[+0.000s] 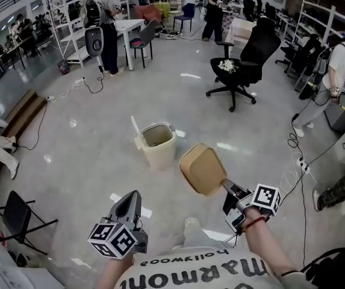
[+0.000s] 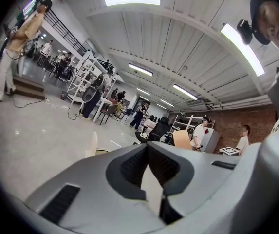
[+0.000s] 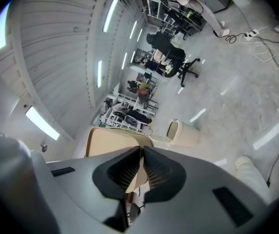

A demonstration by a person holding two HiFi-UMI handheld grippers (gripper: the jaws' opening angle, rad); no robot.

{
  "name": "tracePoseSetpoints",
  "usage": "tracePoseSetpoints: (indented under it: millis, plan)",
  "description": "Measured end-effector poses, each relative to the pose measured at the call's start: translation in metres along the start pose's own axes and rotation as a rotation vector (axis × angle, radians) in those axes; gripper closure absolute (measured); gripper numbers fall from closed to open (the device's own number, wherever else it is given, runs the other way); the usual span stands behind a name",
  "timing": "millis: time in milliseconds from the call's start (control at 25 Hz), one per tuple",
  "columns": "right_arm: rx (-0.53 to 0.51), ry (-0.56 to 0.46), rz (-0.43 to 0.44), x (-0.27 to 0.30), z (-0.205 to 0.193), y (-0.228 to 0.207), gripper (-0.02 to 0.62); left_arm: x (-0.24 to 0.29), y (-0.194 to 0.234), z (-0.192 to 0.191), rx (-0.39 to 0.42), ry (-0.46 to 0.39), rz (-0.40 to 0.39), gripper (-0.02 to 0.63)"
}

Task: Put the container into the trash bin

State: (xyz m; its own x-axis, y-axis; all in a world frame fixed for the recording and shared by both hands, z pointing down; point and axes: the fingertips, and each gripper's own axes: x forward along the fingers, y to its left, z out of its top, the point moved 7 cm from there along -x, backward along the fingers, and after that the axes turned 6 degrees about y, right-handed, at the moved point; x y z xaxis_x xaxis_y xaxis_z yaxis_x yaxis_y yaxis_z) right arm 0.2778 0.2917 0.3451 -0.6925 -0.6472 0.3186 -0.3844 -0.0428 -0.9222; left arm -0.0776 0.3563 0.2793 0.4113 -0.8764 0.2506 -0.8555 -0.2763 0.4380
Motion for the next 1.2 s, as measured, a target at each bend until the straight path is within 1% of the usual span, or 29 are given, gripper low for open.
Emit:
tracePoseSetpoints:
  millis: [80,200,320,480,640,720,800,840,920,960,1040,1080,1200]
  plan:
    - [-0.002,0.013,0.028,0.018,0.009,-0.001,0.581,0.01,0.008,0.004,-0.007,0.0,0.001,0.601]
    - [0.001,0.029,0.008,0.04,0.024,-0.001,0.581,0.027,0.021,0.011,-0.018,-0.007,0.015,0.601]
    - [0.005,0.043,0.013,0.065,0.046,-0.005,0.581,0.049,0.032,0.02,-0.035,-0.02,0.037,0.601]
    - [-0.006,0.066,0.008,0.103,0.087,-0.006,0.581,0.09,0.047,0.035,-0.037,-0.026,0.063,0.601]
    - [-0.009,0.095,0.04,0.14,0.13,-0.008,0.581,0.131,0.055,0.053,-0.04,-0.031,0.085,0.601]
    - [-0.013,0.112,0.027,0.155,0.153,-0.008,0.581,0.153,0.058,0.059,-0.046,-0.033,0.099,0.601]
    - [-0.018,0.129,-0.01,0.169,0.173,-0.009,0.581,0.175,0.062,0.065,-0.052,-0.037,0.112,0.601]
    - [-0.02,0.138,-0.01,0.177,0.182,-0.011,0.581,0.185,0.064,0.067,-0.056,-0.038,0.119,0.601]
    - [-0.021,0.156,0.02,0.196,0.199,-0.016,0.581,0.203,0.069,0.07,-0.063,-0.039,0.133,0.601]
    - [-0.021,0.162,0.017,0.203,0.206,-0.018,0.581,0.211,0.07,0.071,-0.065,-0.039,0.139,0.601]
    - [-0.022,0.177,-0.019,0.213,0.218,-0.02,0.581,0.225,0.074,0.073,-0.067,-0.037,0.152,0.601]
    - [-0.023,0.186,-0.02,0.219,0.224,-0.02,0.581,0.231,0.076,0.074,-0.069,-0.037,0.161,0.601]
    - [-0.027,0.213,0.022,0.241,0.238,-0.025,0.581,0.247,0.083,0.077,-0.08,-0.039,0.187,0.601]
